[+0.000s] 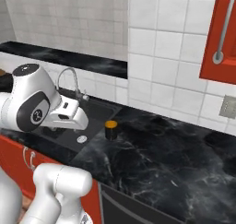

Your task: Clear the mugs and bowl far away from the sink.

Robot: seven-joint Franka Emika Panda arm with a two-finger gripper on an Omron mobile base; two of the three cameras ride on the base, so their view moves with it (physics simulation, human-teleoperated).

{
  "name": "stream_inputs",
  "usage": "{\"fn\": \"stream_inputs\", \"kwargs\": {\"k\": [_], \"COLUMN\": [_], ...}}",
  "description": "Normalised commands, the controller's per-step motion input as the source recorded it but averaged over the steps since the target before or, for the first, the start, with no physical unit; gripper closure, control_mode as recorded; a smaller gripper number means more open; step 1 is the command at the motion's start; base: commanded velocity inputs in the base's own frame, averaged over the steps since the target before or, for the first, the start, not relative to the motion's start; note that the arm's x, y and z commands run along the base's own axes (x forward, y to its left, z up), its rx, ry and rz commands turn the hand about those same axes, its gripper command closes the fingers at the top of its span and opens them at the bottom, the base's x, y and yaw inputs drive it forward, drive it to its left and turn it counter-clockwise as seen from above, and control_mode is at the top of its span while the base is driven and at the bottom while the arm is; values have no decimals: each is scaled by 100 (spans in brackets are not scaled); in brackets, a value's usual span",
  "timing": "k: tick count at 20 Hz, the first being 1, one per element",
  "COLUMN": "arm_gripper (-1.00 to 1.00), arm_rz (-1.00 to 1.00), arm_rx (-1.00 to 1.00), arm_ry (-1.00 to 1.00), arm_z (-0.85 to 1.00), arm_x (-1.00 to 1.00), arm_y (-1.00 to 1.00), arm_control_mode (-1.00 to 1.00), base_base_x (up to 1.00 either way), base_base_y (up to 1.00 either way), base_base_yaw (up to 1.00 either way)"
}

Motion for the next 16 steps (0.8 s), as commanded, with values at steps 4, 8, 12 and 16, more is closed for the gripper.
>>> {"fn": "stream_inputs", "kwargs": {"k": [4, 8, 12, 16], "arm_gripper": [-100, -100, -100, -100], "arm_rz": [0, 0, 0, 18], "arm_rx": [0, 0, 0, 7], "arm_ry": [0, 0, 0, 12], "arm_z": [0, 0, 0, -11], "arm_x": [0, 0, 0, 98], "arm_y": [0, 0, 0, -79], "arm_control_mode": [100, 100, 100, -100], "base_base_x": [79, 86, 98, 0], "base_base_y": [-88, -78, -74, 0], "base_base_yaw": [28, 25, 22, 0]}}
